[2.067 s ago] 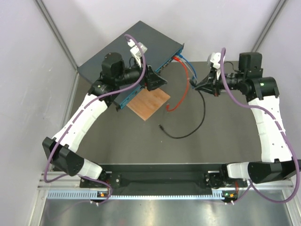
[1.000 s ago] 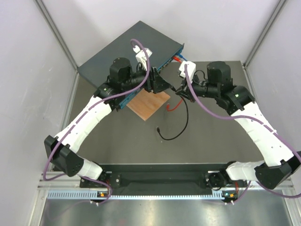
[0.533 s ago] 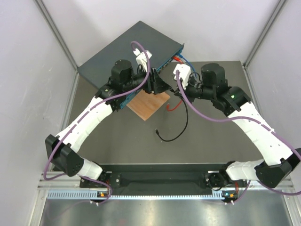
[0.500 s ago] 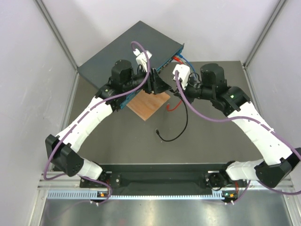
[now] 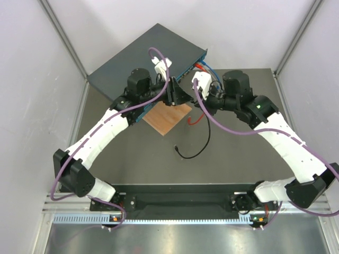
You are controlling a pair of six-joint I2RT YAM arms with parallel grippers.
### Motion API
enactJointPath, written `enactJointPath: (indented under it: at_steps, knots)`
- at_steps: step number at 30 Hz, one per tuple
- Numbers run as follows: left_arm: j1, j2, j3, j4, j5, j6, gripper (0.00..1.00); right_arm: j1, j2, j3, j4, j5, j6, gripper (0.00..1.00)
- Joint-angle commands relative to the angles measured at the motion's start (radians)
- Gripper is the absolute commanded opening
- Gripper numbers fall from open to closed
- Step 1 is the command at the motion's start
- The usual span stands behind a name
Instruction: Insert the plug into the switch port
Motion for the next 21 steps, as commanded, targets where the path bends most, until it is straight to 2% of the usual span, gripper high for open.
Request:
enactJointPath:
  at_steps: [1, 5, 9, 10, 12, 13, 14, 18, 21]
  knots:
    - [0.0, -0.002, -0.007, 0.057, 0.018, -0.015, 0.41, 0.024, 0.0, 0.058, 0.011, 0.003, -0.005, 0.0]
    - [0.0, 0.001, -0.006, 0.052, 0.02, -0.014, 0.38, 0.027, 0.0, 0.061, 0.009, 0.005, -0.008, 0.0]
    - [-0.002, -0.002, -0.002, 0.062, 0.015, -0.02, 0.18, 0.028, -0.002, 0.057, 0.006, -0.003, -0.018, 0.0]
    - [-0.001, -0.002, -0.005, 0.065, 0.017, -0.035, 0.02, 0.03, -0.002, 0.053, 0.008, -0.003, -0.02, 0.04]
    - [0.006, -0.003, -0.016, 0.107, 0.023, -0.107, 0.0, 0.03, -0.014, 0.031, 0.026, 0.012, -0.026, 0.24]
    - [0.015, -0.009, -0.04, 0.144, 0.043, -0.142, 0.0, 0.03, -0.02, 0.015, 0.041, 0.024, -0.029, 0.43]
    - [0.019, -0.011, -0.052, 0.164, 0.048, -0.174, 0.0, 0.028, -0.041, -0.002, 0.057, 0.038, -0.034, 0.45]
    - [0.056, 0.001, -0.098, 0.276, 0.087, -0.357, 0.0, 0.025, -0.124, -0.123, 0.15, 0.051, -0.101, 0.4]
    - [0.067, 0.008, -0.114, 0.353, 0.117, -0.408, 0.0, 0.019, -0.167, -0.178, 0.216, 0.041, -0.11, 0.34]
